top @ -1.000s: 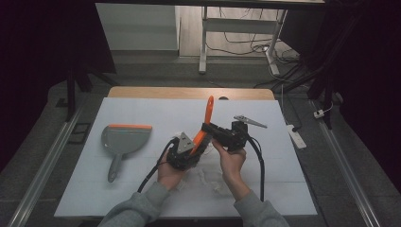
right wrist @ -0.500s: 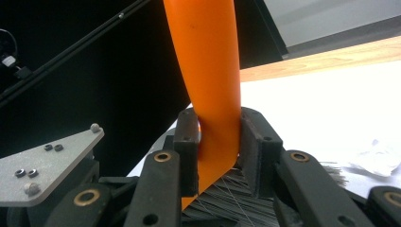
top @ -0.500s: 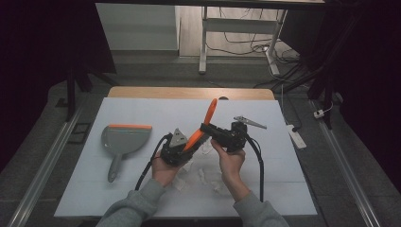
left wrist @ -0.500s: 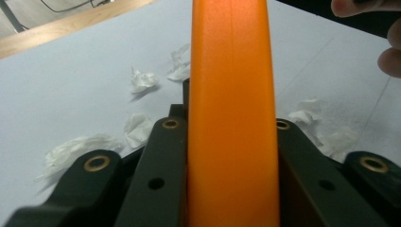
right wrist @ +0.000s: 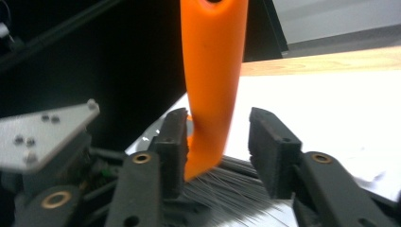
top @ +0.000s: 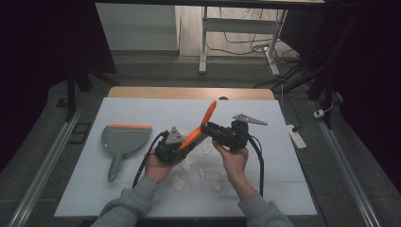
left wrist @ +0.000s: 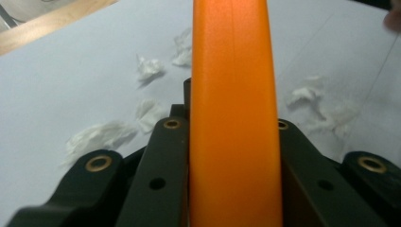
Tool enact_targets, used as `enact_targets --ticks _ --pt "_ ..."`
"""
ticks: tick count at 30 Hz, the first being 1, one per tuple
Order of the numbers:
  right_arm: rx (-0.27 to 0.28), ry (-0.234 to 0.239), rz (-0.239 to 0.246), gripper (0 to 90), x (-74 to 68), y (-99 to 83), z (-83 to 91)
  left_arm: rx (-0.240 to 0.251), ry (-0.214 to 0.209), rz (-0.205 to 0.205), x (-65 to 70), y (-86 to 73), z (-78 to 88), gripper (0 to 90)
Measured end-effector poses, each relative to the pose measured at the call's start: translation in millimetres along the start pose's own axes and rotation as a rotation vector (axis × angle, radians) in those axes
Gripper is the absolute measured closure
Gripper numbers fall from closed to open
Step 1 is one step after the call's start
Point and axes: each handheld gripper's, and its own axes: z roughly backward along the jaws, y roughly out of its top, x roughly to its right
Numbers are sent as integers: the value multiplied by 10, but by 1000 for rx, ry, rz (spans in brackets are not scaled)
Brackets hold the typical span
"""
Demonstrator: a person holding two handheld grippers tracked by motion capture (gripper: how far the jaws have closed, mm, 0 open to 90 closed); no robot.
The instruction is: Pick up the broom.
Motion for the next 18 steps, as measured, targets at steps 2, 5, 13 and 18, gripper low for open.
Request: enact_targets --ticks 2,5,13,18 --pt "-27 18 35 507 -2 24 30 -51 -10 -21 -43 -10 52 790" --pt "-76 6 105 474 -18 42 89 -81 -23 -35 -63 -15 85 790" --pt "-171 -6 227 425 10 60 297 -144 -70 -75 -168 -28 175 789" --pt "-224 -24 318 412 -26 71 389 -166 -110 -81 -263 -36 251 789"
